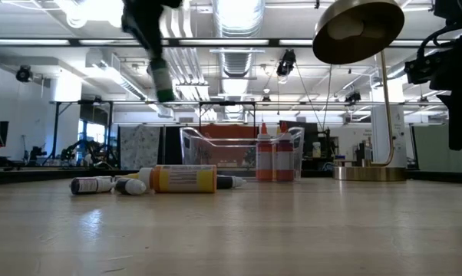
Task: Pick & Place food coloring
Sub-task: Put the big green food coloring bottle into the transparent bin
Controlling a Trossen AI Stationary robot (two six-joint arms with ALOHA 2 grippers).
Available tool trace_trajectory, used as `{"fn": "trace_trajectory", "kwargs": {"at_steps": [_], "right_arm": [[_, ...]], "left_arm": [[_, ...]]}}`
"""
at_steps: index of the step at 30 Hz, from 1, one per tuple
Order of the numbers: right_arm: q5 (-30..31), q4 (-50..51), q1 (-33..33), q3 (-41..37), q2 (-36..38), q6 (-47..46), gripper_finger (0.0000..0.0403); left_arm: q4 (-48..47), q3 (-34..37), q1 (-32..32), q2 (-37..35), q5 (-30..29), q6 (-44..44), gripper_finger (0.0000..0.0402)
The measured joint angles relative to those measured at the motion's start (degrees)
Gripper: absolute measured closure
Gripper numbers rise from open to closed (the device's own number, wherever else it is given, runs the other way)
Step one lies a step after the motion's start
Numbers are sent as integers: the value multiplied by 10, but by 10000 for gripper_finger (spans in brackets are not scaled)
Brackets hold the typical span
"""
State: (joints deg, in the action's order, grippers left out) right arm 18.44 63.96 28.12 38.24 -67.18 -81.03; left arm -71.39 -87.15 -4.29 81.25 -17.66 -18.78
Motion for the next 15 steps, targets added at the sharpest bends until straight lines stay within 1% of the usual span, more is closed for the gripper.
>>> {"fn": "trace_trajectory", "kwargs": {"at_steps": [3,7,11,15], "right_arm": [[2,0,0,0,0,0,189],[10,-1,0,0,0,-16,189],[12,-1,-1,0,0,-35,189],[13,-1,0,0,0,-45,189]], "left_arm": [[11,-56,-78,63,18,94,308],[28,-117,-141,145,40,186,308],[40,-149,-171,218,55,253,308],[78,-159,-183,273,58,305,308]]}}
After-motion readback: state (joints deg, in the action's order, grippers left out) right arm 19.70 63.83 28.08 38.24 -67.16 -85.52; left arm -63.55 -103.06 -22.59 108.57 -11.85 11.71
